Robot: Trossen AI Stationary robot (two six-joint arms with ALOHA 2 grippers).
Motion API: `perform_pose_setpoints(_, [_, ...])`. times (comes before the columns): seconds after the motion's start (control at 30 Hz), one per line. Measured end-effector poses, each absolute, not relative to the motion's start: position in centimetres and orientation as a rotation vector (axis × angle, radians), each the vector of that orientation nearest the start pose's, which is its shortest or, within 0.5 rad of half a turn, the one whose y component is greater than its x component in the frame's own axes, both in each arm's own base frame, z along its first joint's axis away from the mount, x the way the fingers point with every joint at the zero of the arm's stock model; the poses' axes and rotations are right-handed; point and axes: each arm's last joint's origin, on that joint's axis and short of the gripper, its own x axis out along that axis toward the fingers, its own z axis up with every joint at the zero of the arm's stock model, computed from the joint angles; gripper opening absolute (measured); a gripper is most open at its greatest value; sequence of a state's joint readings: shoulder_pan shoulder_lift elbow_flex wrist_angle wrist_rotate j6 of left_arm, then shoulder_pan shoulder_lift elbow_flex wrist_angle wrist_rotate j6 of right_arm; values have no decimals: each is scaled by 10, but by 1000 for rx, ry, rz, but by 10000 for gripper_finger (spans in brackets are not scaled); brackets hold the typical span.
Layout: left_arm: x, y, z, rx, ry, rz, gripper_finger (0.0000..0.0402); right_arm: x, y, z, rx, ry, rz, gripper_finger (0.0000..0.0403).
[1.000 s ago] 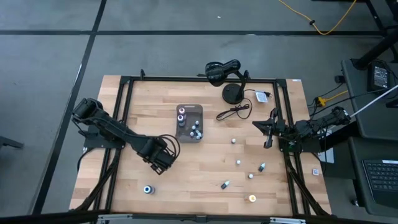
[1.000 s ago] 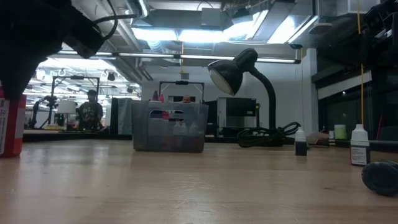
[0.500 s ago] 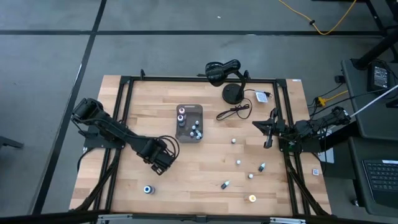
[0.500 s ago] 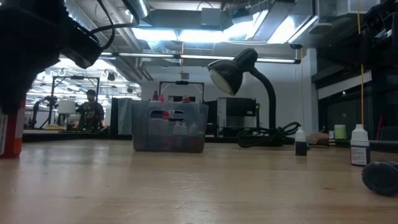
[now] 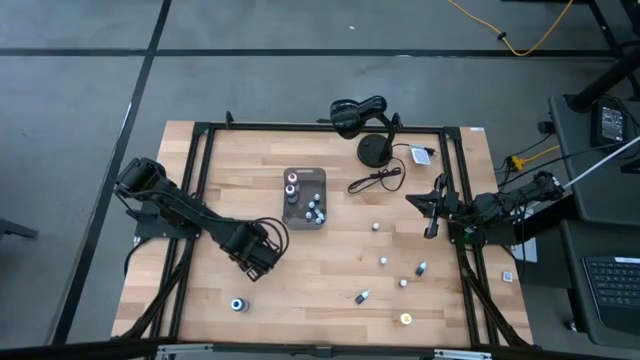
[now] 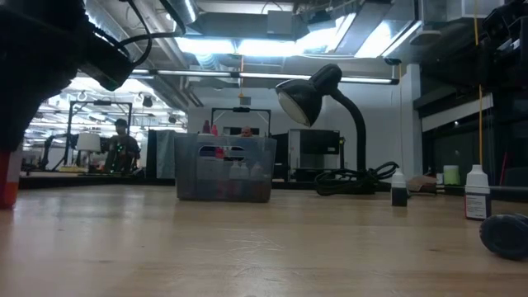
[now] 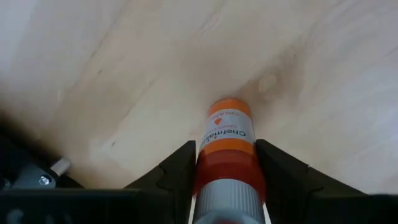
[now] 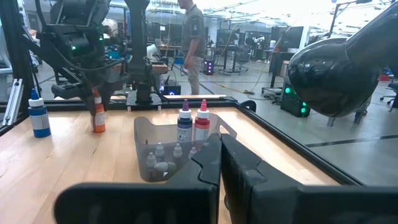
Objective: Pick & Place food coloring
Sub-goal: Put the big orange food coloring bottle into the gray transparent bin
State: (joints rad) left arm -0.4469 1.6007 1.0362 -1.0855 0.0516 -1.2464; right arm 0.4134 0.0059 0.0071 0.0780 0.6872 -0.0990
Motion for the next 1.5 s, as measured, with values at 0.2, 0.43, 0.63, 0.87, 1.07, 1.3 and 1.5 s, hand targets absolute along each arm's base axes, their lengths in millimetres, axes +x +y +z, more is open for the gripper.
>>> perform_pose_setpoints(0.2, [229, -109, 212, -534, 1598, 643, 142, 91, 20, 172, -57, -54, -277, 15])
perform_pose_setpoints(0.43, [228, -106, 248, -410, 1547, 566, 142, 91, 20, 172, -57, -54, -276, 15])
perform_pose_setpoints(0.63, [235, -98, 283, -254, 1480, 448, 142, 91, 20, 173, -57, -54, -276, 15])
perform_pose_setpoints(0.87, [254, -77, 307, -51, 1412, 334, 142, 91, 20, 173, -57, -54, -277, 15])
perform_pose_setpoints(1.07, [280, -45, 309, 58, 1418, 300, 142, 91, 20, 173, -56, -54, -277, 15])
perform_pose_setpoints(1.3, [314, -11, 289, 101, 1444, 297, 143, 91, 20, 173, -57, -54, -277, 15])
perform_pose_setpoints(1.5, [335, 5, 261, 87, 1503, 275, 143, 91, 20, 173, -57, -54, -277, 15])
